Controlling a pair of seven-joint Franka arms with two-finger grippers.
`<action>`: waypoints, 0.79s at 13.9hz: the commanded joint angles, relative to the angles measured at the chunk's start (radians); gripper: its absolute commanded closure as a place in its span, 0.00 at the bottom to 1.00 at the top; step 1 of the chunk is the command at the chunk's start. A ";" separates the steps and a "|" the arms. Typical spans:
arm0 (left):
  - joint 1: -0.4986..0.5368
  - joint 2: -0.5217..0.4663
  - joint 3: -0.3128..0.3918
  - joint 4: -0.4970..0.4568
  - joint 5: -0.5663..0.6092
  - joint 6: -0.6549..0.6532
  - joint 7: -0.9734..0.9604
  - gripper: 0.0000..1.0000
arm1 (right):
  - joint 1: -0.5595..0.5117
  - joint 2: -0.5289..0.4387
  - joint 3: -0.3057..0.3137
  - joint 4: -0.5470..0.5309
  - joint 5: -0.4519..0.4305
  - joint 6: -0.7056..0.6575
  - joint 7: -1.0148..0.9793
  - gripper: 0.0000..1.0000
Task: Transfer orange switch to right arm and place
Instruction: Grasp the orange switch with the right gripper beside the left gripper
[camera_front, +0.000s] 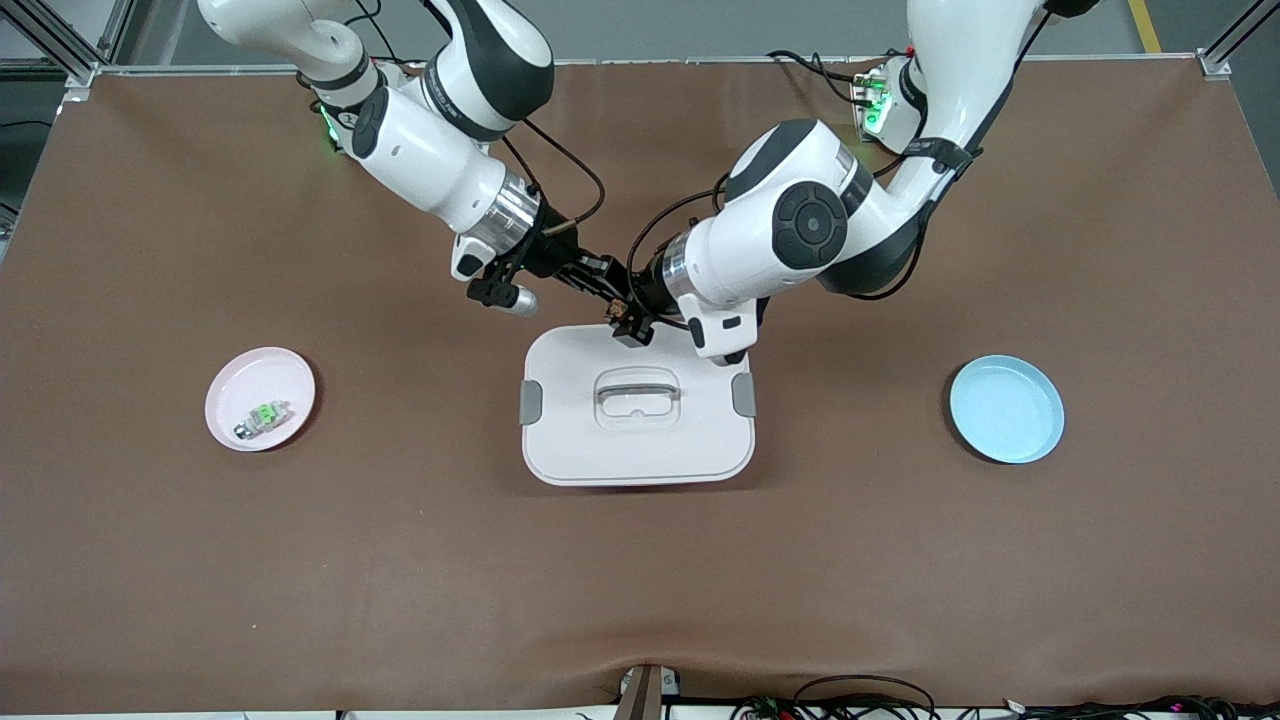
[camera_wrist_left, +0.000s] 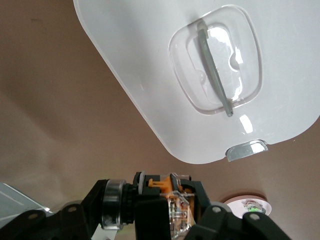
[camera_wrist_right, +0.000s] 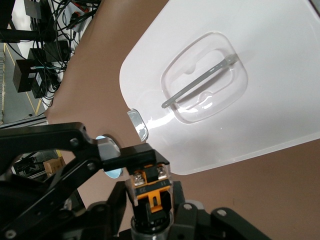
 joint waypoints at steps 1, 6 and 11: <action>-0.004 0.000 -0.001 0.022 -0.017 0.000 -0.014 1.00 | 0.008 0.013 -0.006 0.007 0.022 -0.001 -0.014 0.80; -0.004 0.000 0.000 0.022 -0.017 0.000 -0.012 1.00 | 0.008 0.019 -0.008 0.010 0.036 -0.003 -0.014 0.94; -0.001 -0.023 0.009 0.027 -0.005 -0.003 -0.009 0.00 | 0.004 0.018 -0.006 0.013 0.044 -0.015 -0.008 0.94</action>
